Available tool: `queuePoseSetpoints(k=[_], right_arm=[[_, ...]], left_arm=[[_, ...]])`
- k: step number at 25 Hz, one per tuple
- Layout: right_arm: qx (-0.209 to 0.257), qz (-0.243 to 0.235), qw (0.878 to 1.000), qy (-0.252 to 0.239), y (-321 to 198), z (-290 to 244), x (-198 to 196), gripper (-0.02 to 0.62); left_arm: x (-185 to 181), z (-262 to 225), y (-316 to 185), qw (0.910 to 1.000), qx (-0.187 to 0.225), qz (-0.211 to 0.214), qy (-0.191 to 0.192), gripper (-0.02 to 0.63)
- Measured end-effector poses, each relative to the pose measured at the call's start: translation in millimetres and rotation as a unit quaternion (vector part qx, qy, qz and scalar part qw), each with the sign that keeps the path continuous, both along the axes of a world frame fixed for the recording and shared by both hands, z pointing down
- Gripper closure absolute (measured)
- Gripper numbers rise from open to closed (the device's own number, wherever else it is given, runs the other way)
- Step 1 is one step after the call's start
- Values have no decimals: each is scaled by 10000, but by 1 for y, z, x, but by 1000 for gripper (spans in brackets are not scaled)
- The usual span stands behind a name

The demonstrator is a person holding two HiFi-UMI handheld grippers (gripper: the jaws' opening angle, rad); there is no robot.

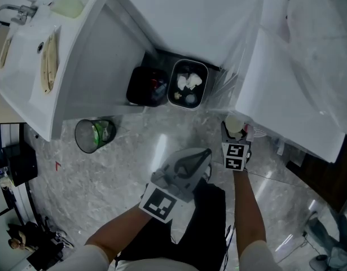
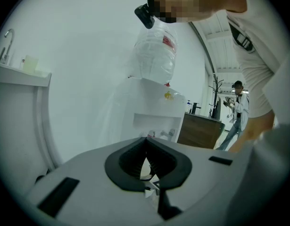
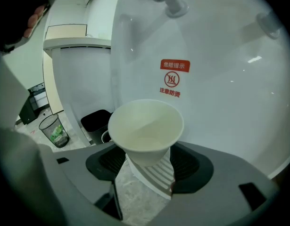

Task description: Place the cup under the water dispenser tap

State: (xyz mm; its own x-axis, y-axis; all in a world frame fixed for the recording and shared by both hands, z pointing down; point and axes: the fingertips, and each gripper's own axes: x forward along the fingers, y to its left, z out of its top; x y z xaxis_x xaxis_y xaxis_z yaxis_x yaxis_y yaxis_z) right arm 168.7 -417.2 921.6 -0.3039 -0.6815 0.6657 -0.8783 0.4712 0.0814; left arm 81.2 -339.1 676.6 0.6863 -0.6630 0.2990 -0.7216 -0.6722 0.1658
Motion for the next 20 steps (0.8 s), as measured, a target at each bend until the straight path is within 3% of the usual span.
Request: queuePoseSetpoints(k=[11,20], right_arm=[[-427,4,9991,2,28,-28,10,278],[-357,-47,9986,-376,82,-158,-12,281]], left_arm=[[6,-26,4,9999,-85,-55,82,600],[12,-90,19,9998,-138,-83,112,600]])
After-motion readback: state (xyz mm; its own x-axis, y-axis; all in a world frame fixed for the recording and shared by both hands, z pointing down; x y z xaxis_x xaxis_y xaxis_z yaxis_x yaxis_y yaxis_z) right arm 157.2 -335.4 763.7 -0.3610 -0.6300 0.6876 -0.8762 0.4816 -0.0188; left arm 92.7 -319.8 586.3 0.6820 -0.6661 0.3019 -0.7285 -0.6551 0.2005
